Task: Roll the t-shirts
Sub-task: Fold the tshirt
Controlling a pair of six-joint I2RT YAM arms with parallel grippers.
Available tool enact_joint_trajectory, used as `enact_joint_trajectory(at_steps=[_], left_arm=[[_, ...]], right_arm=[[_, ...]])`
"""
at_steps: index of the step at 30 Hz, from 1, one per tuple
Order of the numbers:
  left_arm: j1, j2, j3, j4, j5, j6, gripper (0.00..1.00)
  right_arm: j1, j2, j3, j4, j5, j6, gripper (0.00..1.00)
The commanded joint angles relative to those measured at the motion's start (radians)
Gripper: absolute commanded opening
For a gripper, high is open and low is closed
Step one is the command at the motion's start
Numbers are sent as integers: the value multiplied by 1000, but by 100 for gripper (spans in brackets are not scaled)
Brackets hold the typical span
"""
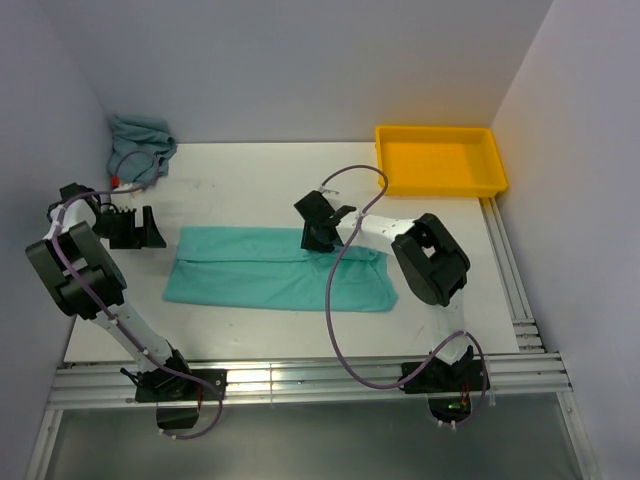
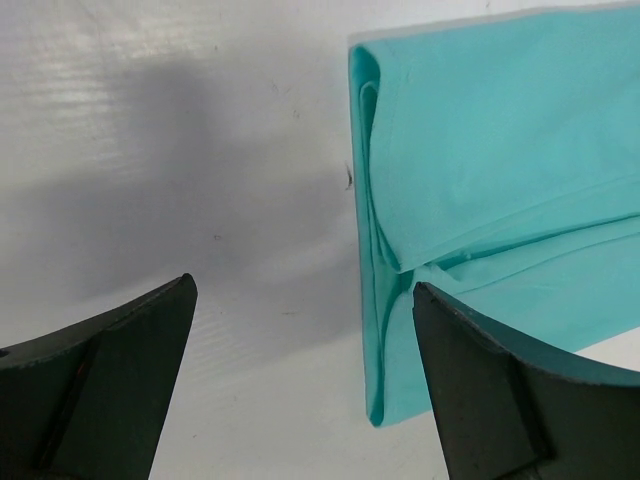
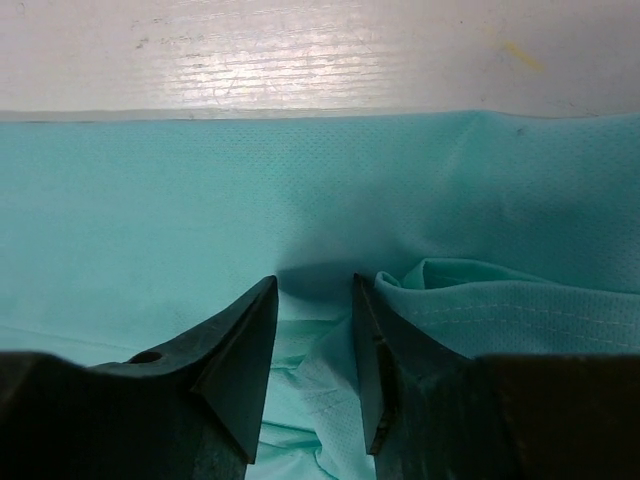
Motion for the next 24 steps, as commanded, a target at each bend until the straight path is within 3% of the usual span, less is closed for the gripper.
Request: enact_joint_trajectory(at_steps=[1, 6, 12, 24], left_arm=[[-10, -19, 78, -48, 67, 18, 96], [-79, -81, 91, -11, 27, -29, 96], [-240, -114, 130, 59, 17, -128, 91], [-622, -53, 167, 306, -50, -336, 81]], right_arm=[[-8, -13, 1, -56, 3, -8, 45], [-8, -113, 44, -112, 46, -21, 52], [-8, -271, 34, -161, 109, -8, 57], [-67, -431, -193, -188, 195, 81, 56]])
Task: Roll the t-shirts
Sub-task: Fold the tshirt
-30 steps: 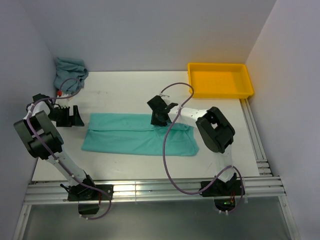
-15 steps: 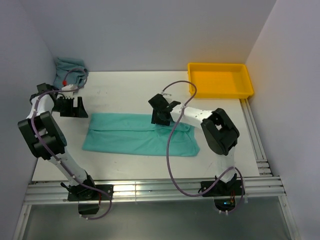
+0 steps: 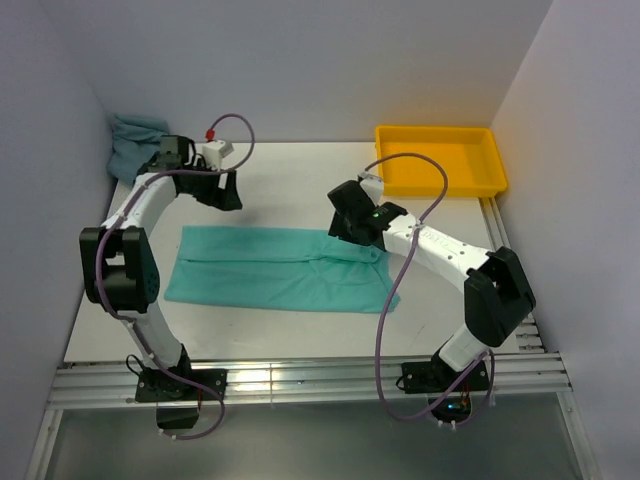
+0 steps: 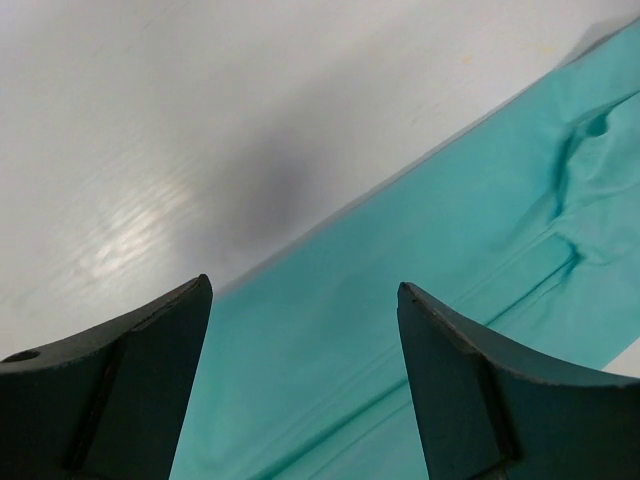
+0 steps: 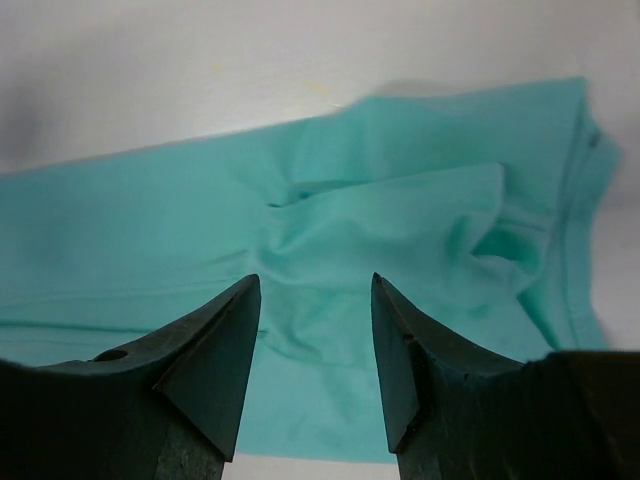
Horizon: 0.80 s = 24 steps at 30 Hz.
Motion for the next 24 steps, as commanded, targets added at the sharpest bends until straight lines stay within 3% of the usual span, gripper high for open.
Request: enact_joint_trajectory(at_steps=[1, 13, 24], left_arm=[[-111, 32, 60, 114, -32, -85, 80], [-388, 230, 172, 155, -69, -168, 79], [-530, 305, 174, 189, -71, -206, 78]], right_arm=[[-29, 1, -74, -22, 40, 42, 54], [-75, -29, -217, 37, 34, 86, 53], [-92, -101, -248, 35, 34, 80, 53]])
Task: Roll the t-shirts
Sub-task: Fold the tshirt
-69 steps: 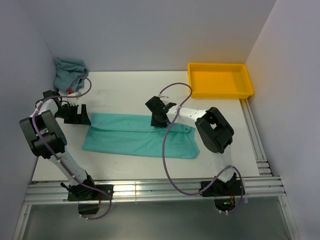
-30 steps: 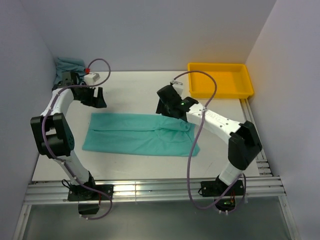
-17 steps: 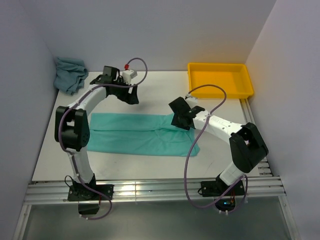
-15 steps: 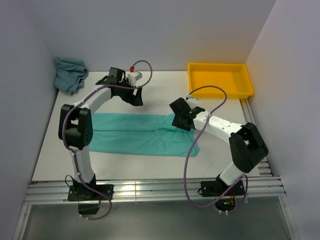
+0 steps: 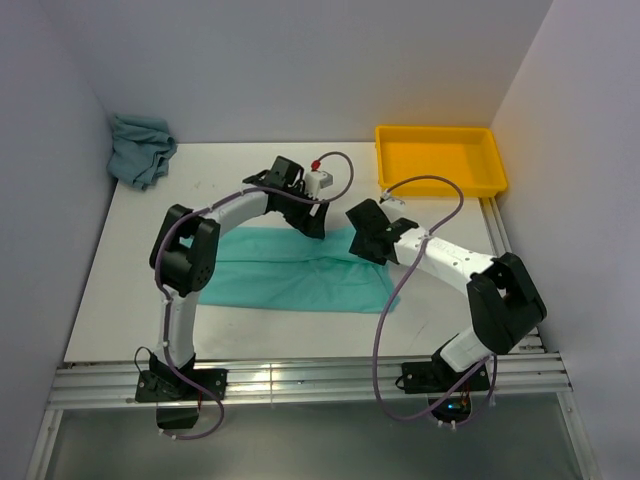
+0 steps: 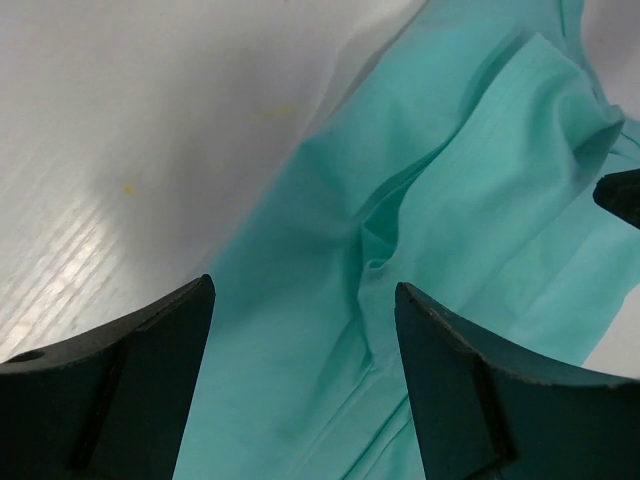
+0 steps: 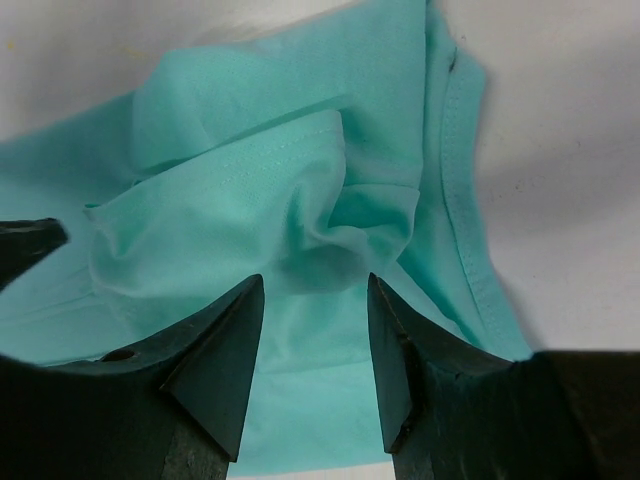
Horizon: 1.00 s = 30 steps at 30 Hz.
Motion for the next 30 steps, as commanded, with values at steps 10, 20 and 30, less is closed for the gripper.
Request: enact_joint_trajectory(at_steps=[10, 20, 30], left_arm=[[-88, 49, 59, 52, -1, -56, 73], [-107, 6, 18, 51, 24, -70, 34], [-114, -98, -77, 66, 84, -9, 20]], right_arm=[[-25, -123, -37, 7, 36, 6, 53], [-73, -176, -89, 41, 10, -8, 52], [-91, -155, -99, 67, -15, -22, 52]])
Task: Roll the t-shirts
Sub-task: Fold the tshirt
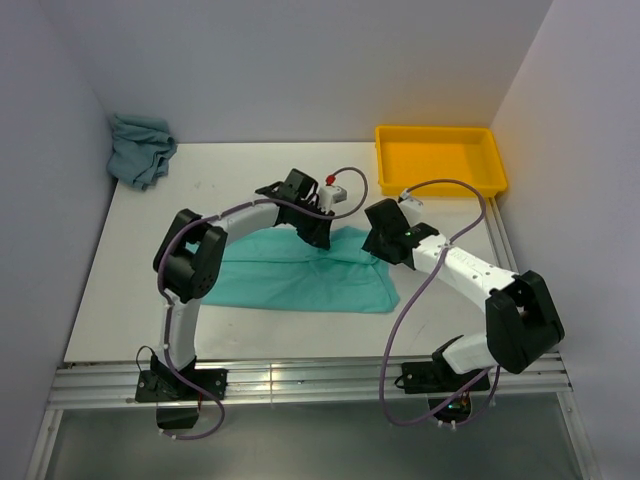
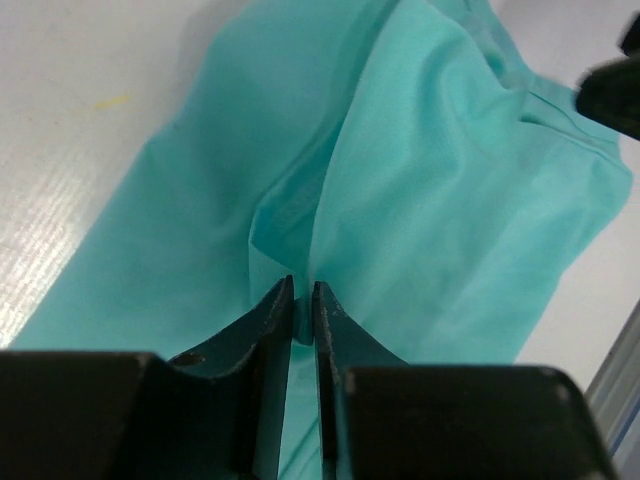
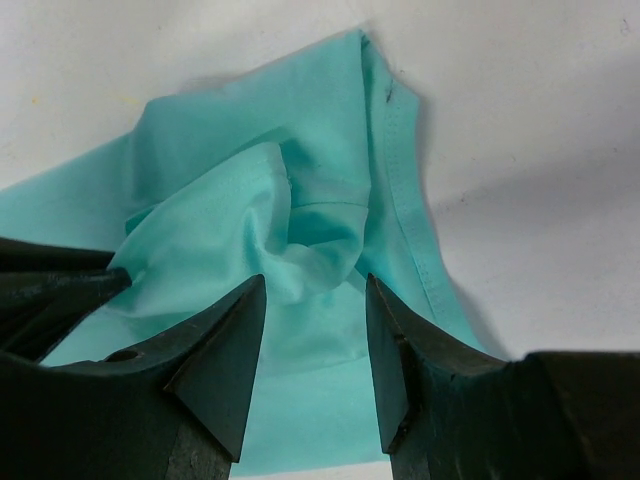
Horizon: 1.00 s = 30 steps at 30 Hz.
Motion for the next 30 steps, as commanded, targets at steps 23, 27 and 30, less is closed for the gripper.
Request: enact_joint_trajectory(at_steps=[23, 27, 30], left_arm=[[-75, -136, -163, -94, 145, 289, 29], [-87, -135, -176, -109, 131, 318, 31], [-95, -130, -180, -114, 106, 326, 37]], right_arm=[[-30, 35, 31, 37, -10, -18, 52], [-33, 50, 51, 34, -16, -27, 52], [-31, 70, 62, 42, -30, -32, 52]])
